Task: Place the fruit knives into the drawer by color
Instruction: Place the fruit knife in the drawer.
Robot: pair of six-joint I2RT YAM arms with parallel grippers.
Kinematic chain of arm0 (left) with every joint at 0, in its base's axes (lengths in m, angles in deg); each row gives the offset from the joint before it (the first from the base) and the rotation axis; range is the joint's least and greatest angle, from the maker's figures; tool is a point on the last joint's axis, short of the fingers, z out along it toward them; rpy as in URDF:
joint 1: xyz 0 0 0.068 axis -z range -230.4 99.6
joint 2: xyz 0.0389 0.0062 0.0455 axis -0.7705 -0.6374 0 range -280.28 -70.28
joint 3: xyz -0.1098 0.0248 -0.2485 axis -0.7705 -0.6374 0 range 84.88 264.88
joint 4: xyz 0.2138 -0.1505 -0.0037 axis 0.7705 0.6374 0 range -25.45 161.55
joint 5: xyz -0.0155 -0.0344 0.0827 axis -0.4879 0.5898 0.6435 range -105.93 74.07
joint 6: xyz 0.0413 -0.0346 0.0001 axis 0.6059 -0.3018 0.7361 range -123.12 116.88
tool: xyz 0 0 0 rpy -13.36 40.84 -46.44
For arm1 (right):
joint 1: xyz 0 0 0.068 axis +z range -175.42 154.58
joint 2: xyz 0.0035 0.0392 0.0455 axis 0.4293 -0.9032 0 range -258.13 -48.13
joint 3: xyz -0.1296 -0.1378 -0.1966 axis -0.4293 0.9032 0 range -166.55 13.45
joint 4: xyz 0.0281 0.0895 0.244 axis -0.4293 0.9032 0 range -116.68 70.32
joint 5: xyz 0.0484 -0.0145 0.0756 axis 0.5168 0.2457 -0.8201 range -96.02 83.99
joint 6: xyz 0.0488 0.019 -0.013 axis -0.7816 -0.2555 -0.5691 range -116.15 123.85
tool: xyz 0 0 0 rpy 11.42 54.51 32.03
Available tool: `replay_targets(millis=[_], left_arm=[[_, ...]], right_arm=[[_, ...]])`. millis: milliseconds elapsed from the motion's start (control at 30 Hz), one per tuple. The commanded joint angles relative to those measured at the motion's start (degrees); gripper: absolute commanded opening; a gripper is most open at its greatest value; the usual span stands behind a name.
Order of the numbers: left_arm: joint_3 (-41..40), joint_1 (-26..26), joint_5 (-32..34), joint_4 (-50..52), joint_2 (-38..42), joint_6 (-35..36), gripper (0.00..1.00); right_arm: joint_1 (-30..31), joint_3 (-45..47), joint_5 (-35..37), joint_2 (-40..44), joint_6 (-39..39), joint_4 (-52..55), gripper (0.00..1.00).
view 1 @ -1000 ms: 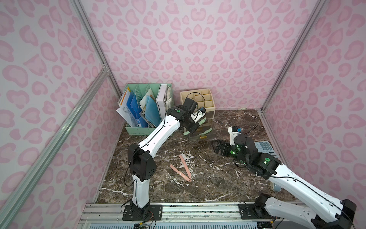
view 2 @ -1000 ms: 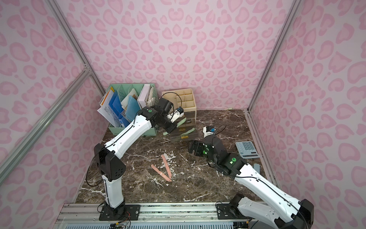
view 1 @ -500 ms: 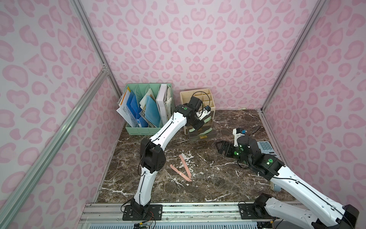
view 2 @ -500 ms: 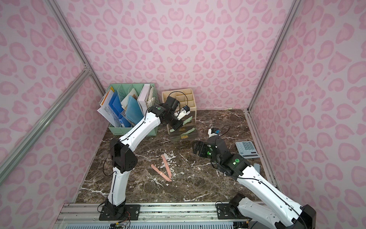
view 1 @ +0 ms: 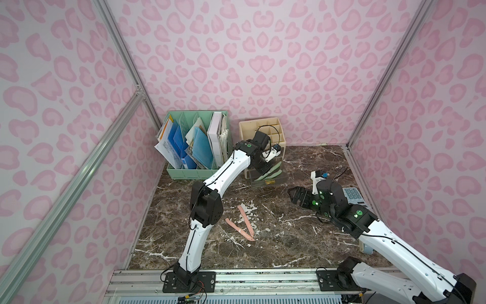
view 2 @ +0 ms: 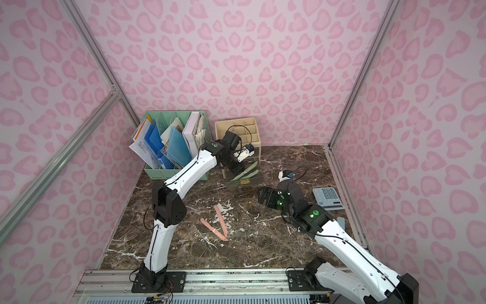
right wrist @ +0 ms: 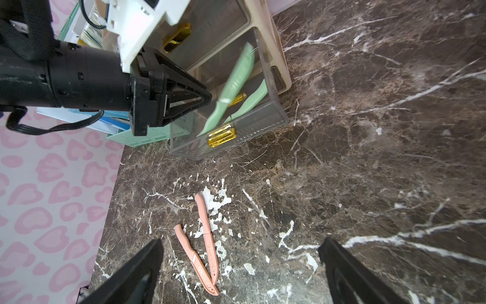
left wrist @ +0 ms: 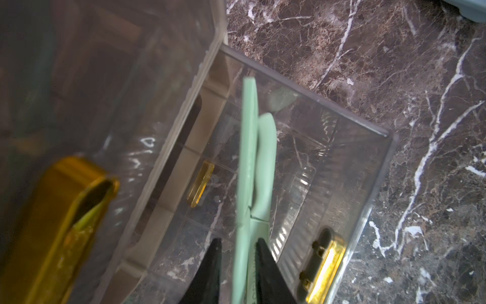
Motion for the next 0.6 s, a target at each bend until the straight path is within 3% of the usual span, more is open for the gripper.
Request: replay_targets(millis=[0, 400, 567], left_arm=[[0.36, -0.14, -1.09, 0.14, -0.10, 0.41, 0.30], [0.02, 0.76, 4.27, -0.56, 4.98, -3.25, 0.40], [-3.46, 2.61, 8.17, -0.96, 10.34, -7.77, 0.52]], right_arm=[[-0.21, 0.55, -0.98, 0.27, 0.48, -1.03, 0.96], [-0.38, 1.43, -3.63, -0.60, 1.11, -3.75, 0.96], [-0.27, 2.06, -5.18, -0.86, 2.39, -5.00, 0.96]])
